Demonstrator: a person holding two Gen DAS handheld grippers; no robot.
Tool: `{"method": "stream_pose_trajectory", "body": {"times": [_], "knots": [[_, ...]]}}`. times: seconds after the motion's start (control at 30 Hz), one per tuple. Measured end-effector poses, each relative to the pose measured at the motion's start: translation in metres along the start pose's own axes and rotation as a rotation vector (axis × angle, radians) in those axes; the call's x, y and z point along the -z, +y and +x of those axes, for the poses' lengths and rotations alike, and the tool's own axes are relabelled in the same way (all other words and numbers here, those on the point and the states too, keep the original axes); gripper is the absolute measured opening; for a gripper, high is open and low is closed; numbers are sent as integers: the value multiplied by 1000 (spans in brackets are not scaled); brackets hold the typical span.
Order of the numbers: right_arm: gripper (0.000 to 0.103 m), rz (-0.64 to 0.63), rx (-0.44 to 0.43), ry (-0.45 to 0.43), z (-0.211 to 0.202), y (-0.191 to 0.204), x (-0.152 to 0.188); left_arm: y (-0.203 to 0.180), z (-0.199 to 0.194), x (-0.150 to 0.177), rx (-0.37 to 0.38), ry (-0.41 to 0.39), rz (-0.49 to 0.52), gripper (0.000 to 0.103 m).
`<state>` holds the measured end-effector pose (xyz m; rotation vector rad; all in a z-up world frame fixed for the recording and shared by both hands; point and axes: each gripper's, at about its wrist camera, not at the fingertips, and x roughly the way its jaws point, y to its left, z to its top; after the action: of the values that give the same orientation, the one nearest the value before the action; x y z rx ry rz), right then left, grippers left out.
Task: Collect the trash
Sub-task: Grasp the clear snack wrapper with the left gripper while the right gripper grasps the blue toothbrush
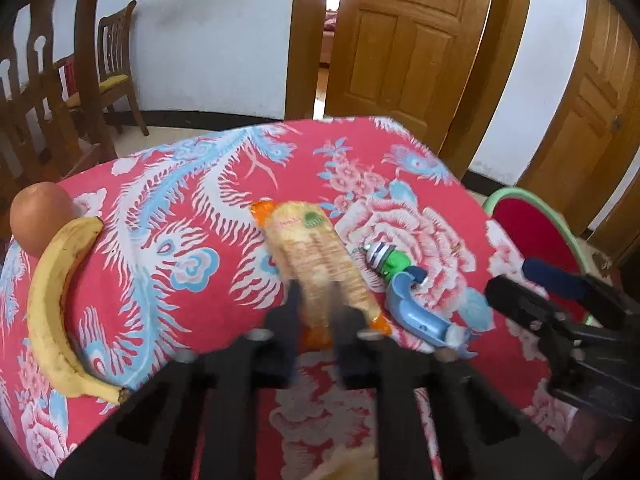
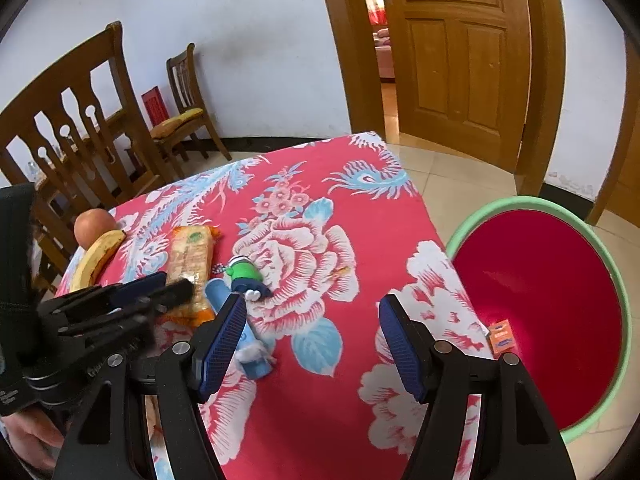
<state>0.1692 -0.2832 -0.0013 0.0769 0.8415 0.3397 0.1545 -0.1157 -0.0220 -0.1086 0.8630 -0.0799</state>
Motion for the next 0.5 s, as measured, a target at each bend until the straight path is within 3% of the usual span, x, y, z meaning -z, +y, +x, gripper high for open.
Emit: {"method": "stream_pose_trajectory", "body": {"times": [0.23,0.33,0.37,0.4,0.47,0.5], "knots": [[70,-9,-27,7,-2,6,3,8,-15,1,23,-24,-9,0],[70,-37,-31,37,3,14,9,8,-11,3,-20,-9,-1,1],[70,-45,-32,42,4,15,10,8,-10,4,-35,-6,0,12],[70,-58,-35,53,5,18,12,8,-9,5,-38,-5,-5,37],[70,-79,-40,66,7,21,16,5,-7,7,-6,-9,-6,67],[70,-89,-42,66,6,22,17,0,-7,7,0,-17,7,70]]}}
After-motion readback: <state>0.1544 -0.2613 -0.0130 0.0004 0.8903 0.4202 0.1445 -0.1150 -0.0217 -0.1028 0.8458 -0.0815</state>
